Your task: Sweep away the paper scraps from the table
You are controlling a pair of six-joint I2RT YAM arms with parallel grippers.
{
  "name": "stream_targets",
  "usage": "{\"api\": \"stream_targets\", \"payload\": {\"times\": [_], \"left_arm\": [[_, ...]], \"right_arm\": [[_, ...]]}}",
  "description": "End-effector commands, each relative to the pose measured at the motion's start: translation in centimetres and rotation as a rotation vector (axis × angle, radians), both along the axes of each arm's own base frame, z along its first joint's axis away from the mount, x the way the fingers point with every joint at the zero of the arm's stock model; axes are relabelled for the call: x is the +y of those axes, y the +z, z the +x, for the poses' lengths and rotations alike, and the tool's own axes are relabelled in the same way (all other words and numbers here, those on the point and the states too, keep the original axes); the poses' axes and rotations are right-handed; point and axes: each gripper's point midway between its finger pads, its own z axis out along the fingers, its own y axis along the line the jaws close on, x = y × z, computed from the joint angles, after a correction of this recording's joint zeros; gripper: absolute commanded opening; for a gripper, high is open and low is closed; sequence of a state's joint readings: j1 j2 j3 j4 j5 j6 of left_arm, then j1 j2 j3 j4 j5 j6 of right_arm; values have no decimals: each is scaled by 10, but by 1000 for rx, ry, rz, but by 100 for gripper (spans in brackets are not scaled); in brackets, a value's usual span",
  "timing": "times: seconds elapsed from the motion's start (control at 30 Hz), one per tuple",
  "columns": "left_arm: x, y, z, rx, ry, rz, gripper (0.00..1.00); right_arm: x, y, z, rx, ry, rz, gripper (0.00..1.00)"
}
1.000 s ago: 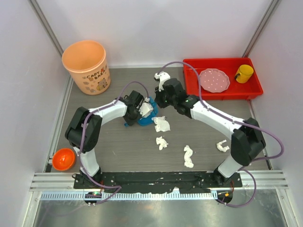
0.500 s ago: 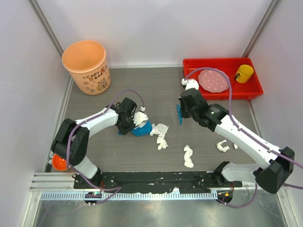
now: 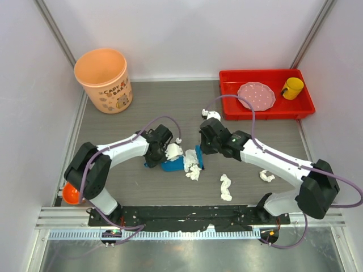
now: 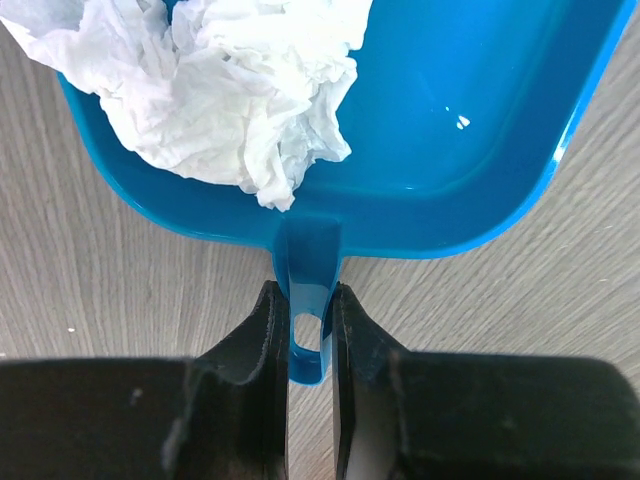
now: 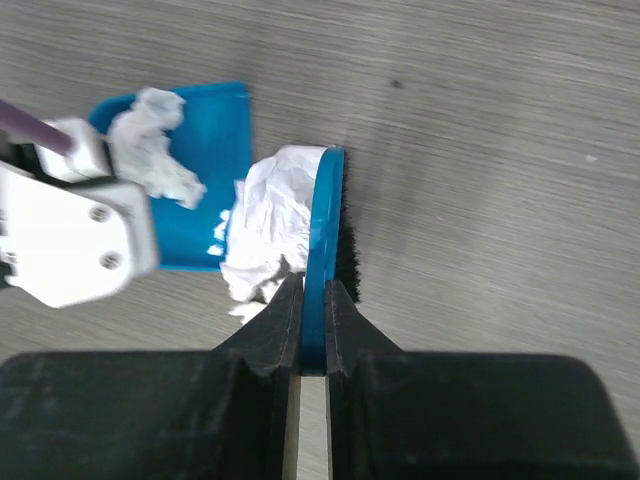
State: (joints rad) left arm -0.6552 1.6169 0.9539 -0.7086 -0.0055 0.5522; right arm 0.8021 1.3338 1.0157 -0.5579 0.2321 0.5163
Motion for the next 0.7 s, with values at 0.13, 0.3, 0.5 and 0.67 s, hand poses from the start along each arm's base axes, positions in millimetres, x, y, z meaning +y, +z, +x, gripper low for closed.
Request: {"api": "stream_targets", "payload": {"times": [0.13,0.3,0.5,0.67], "left_arm": [[-22,0,-10,78,-21,-69,0],[-28,3,9,11,43,-87,0],[-31,16,27,25,122,-214,0],[-22,36,42,49,234,-355,0]], "right_arm": [[87,53,19,-104,119,320,1],[100,65,25,-133,143,338,1],[84,72,28,-168,106,281,1],[45,108,37,-299,35,173,1]]}}
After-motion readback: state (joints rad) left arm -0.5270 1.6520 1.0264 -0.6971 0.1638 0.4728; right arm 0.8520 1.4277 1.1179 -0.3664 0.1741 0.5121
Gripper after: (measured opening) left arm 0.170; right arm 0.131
